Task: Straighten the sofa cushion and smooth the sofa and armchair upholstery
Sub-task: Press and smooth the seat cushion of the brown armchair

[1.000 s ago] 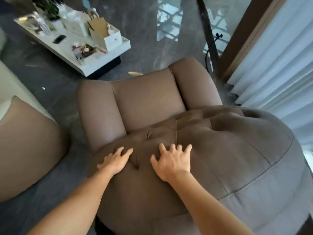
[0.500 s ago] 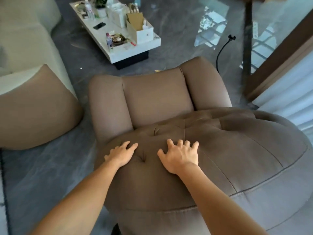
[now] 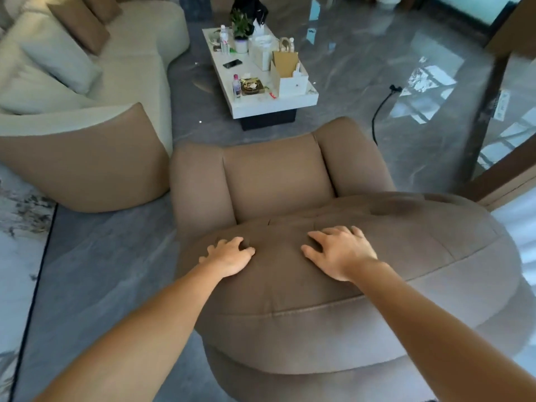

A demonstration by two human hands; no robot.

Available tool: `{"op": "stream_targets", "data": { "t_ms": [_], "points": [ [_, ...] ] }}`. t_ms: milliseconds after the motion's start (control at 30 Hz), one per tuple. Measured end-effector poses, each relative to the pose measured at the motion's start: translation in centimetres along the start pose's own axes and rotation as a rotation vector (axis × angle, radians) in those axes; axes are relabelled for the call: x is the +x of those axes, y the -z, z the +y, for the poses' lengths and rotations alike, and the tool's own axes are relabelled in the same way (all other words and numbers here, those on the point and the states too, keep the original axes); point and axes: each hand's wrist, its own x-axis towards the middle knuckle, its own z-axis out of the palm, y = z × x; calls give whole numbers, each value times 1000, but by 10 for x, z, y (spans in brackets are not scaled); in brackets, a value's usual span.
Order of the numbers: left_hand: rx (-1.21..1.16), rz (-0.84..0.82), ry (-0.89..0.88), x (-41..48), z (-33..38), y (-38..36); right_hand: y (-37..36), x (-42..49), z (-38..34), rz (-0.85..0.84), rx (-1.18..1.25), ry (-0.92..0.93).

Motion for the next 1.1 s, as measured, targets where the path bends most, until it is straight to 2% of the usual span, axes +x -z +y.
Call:
{"op": "stream_targets", "data": {
  "t_ms": [167, 267, 367, 433, 533, 900, 1100],
  "points": [
    [-96, 97, -22, -37, 43, -23, 8, -32, 70, 112, -22, -18],
    [-86, 290, -221, -73, 71, -54, 4, -57, 102, 211, -88, 111],
    [-71, 363, -337, -99, 103, -89, -16, -70, 111, 343, -110, 213],
    [-38, 378, -301, -104, 137, -107, -17, -64, 129, 401, -86, 253],
    [8, 438, -210, -108, 159, -119, -18, -62, 146, 397, -72, 273],
    [-18, 392, -128, -112, 165, -99, -8, -46, 136, 405, -42, 218],
    [-39, 468, -28, -123, 167, -93, -6, -40, 120, 379, -44, 225]
  ]
}}
